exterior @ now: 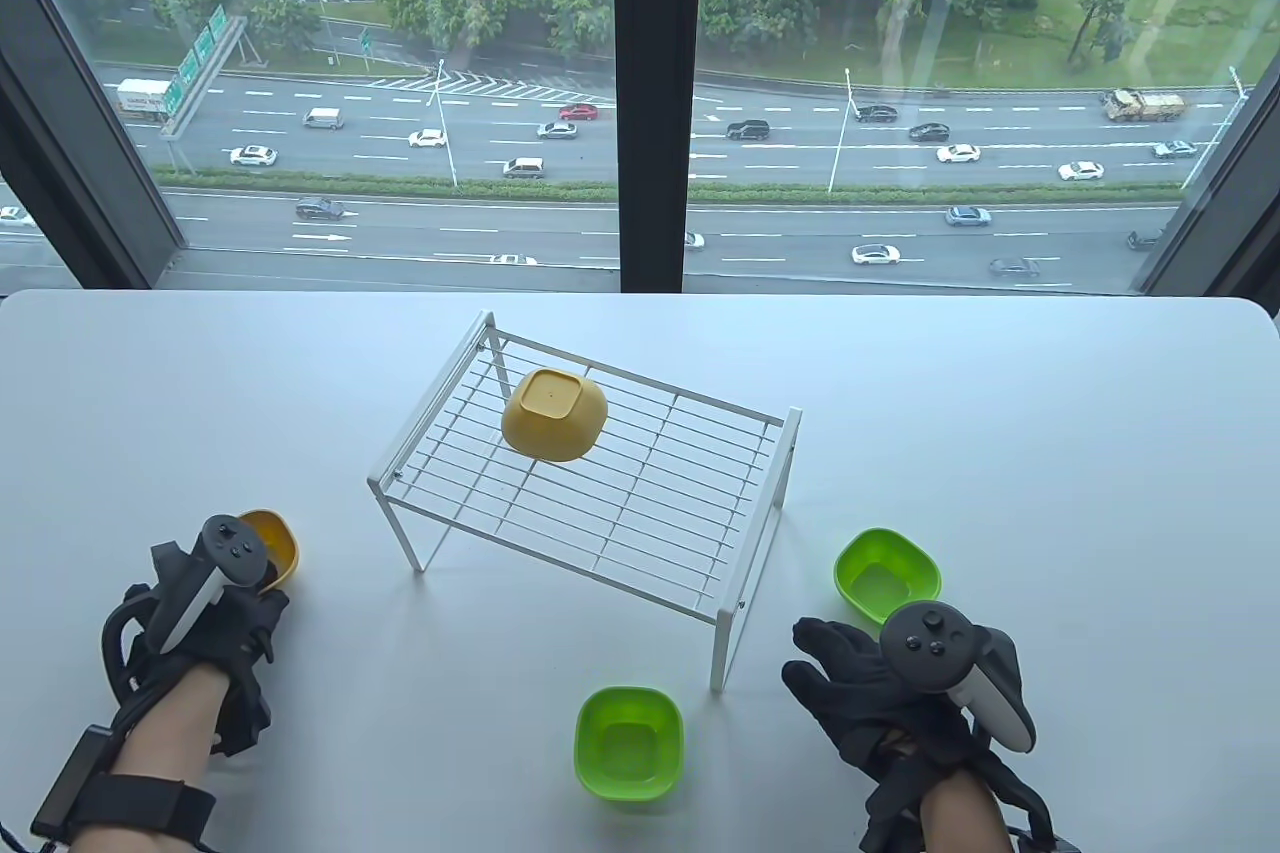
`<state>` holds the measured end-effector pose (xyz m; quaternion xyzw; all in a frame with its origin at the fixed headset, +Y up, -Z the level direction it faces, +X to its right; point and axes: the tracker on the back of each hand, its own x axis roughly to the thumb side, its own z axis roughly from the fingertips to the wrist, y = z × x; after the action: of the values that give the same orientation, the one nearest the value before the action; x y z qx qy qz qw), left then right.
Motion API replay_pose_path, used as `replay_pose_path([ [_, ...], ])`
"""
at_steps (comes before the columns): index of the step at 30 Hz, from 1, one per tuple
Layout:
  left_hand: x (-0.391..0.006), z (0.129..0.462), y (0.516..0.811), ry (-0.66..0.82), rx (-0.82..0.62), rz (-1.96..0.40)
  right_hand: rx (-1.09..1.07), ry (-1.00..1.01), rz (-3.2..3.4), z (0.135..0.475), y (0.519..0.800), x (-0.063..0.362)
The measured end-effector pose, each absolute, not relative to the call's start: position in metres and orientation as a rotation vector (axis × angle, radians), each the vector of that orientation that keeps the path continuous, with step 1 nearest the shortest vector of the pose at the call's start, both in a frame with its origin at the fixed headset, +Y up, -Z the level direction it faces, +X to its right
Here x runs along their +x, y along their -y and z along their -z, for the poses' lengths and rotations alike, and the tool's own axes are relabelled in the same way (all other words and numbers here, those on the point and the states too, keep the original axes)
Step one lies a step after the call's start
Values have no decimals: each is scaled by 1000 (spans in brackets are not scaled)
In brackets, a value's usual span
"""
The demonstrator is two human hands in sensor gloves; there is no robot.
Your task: Flip small dish upside down onto kitchen shelf
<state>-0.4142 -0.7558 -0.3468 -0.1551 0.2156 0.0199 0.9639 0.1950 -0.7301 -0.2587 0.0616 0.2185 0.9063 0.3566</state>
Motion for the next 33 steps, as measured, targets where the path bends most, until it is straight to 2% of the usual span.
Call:
replay_pose_path([
  [8,-416,345,739,-386,-177,-82,154,-574,-2337,258,731,195],
  [12,-411,346,733,-345,-202,-84,146,-572,-2329,258,731,195],
  [21,-400,346,711,-247,-163,-149,117,-545,-2318,261,731,199],
  [33,-379,334,669,-83,41,-159,104,-502,-2291,263,732,204],
])
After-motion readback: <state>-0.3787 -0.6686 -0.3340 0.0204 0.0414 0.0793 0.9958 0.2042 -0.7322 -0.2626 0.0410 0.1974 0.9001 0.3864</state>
